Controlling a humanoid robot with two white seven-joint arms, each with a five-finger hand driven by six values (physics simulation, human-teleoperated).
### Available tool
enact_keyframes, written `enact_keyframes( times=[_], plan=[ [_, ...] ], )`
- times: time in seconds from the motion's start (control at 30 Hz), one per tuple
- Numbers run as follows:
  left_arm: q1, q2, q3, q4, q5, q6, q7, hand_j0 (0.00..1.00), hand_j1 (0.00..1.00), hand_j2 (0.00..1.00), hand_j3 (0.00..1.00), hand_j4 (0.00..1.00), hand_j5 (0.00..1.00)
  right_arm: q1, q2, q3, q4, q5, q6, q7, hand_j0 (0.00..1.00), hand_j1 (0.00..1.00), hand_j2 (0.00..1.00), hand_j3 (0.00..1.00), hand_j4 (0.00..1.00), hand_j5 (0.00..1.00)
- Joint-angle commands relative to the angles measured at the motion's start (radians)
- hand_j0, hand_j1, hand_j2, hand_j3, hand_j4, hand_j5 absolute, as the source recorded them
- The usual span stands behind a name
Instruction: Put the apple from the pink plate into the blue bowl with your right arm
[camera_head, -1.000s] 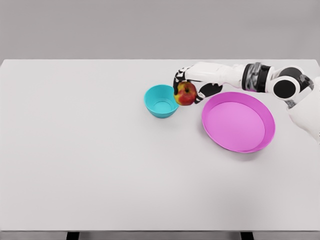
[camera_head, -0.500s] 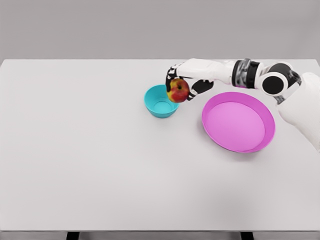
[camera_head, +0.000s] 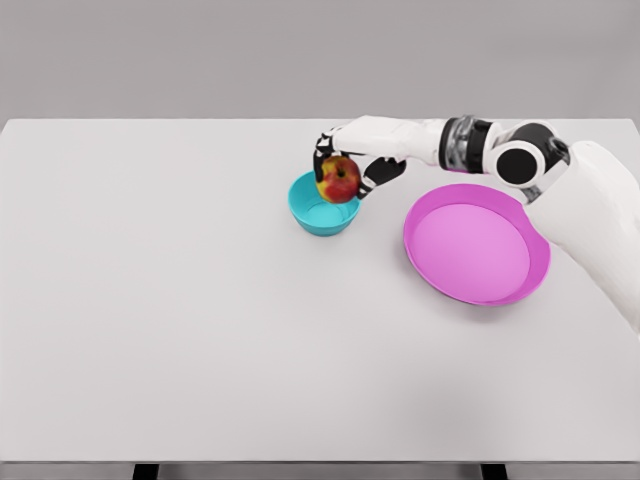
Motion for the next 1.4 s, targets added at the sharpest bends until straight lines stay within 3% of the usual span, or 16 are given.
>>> enact_keyframes(
  times=[0.0, 0.5, 0.53, 0.57, 0.8, 0.87, 1.0, 1.17, 1.23, 1.3, 1.37],
  plan=[
    [0.000, 0.000, 0.000, 0.000, 0.000, 0.000, 0.001, 1.00, 1.00, 1.00, 1.00, 1.00, 1.00, 0.000, 0.019, 0.000, 0.024, 0.007, 0.001, -0.001, 0.41, 0.41, 0.41, 0.41, 0.41, 0.41],
    [0.000, 0.000, 0.000, 0.000, 0.000, 0.000, -0.001, 1.00, 1.00, 1.00, 1.00, 1.00, 1.00, -0.031, 0.082, 0.032, 0.129, 0.042, 0.001, -0.001, 0.43, 0.43, 0.43, 0.43, 0.43, 0.43],
    [0.000, 0.000, 0.000, 0.000, 0.000, 0.000, 0.001, 1.00, 1.00, 1.00, 1.00, 1.00, 1.00, -0.031, 0.082, 0.032, 0.131, 0.042, 0.003, -0.001, 0.53, 0.53, 0.53, 0.53, 0.53, 0.53],
    [0.000, 0.000, 0.000, 0.000, 0.002, 0.000, -0.001, 1.00, 1.00, 1.00, 1.00, 1.00, 1.00, -0.031, 0.080, 0.030, 0.143, 0.040, 0.005, -0.001, 1.00, 1.00, 1.00, 1.00, 1.00, 1.00],
    [0.000, 0.000, 0.000, 0.000, 0.000, 0.000, 0.001, 1.00, 1.00, 1.00, 1.00, 1.00, 1.00, -0.038, 0.072, 0.021, 0.134, 0.040, -0.008, -0.001, 1.00, 1.00, 1.00, 1.00, 1.00, 1.00],
    [0.000, 0.000, 0.000, 0.000, 0.000, 0.000, -0.001, 1.00, 1.00, 1.00, 1.00, 1.00, 1.00, -0.052, 0.025, 0.012, 0.080, 0.034, -0.029, -0.001, 1.00, 1.00, 1.00, 1.00, 1.00, 1.00],
    [0.000, 0.000, 0.000, 0.000, 0.000, 0.000, 0.001, 1.00, 1.00, 1.00, 1.00, 1.00, 1.00, -0.023, -0.105, -0.132, -0.007, 0.027, -0.095, -0.001, 1.00, 1.00, 1.00, 1.00, 1.00, 1.00],
    [0.000, 0.000, 0.000, 0.000, 0.000, 0.000, 0.001, 1.00, 1.00, 1.00, 1.00, 1.00, 1.00, 0.072, -0.167, -0.323, -0.010, 0.007, -0.183, -0.001, 1.00, 1.00, 1.00, 1.00, 1.00, 1.00],
    [0.000, 0.000, 0.000, 0.000, 0.000, 0.000, 0.001, 1.00, 1.00, 1.00, 1.00, 1.00, 1.00, 0.145, -0.171, -0.407, -0.013, 0.010, -0.202, -0.001, 1.00, 1.00, 1.00, 1.00, 1.00, 1.00],
    [0.000, 0.000, 0.000, 0.000, 0.000, 0.000, 0.001, 1.00, 1.00, 1.00, 1.00, 1.00, 1.00, 0.241, -0.170, -0.557, -0.029, 0.010, -0.204, -0.001, 1.00, 1.00, 1.00, 1.00, 1.00, 1.00],
    [0.000, 0.000, 0.000, 0.000, 0.000, 0.000, -0.001, 1.00, 1.00, 1.00, 1.00, 1.00, 1.00, 0.281, -0.178, -0.605, -0.055, 0.008, -0.206, -0.001, 1.00, 1.00, 1.00, 1.00, 1.00, 1.00]
  ],
)
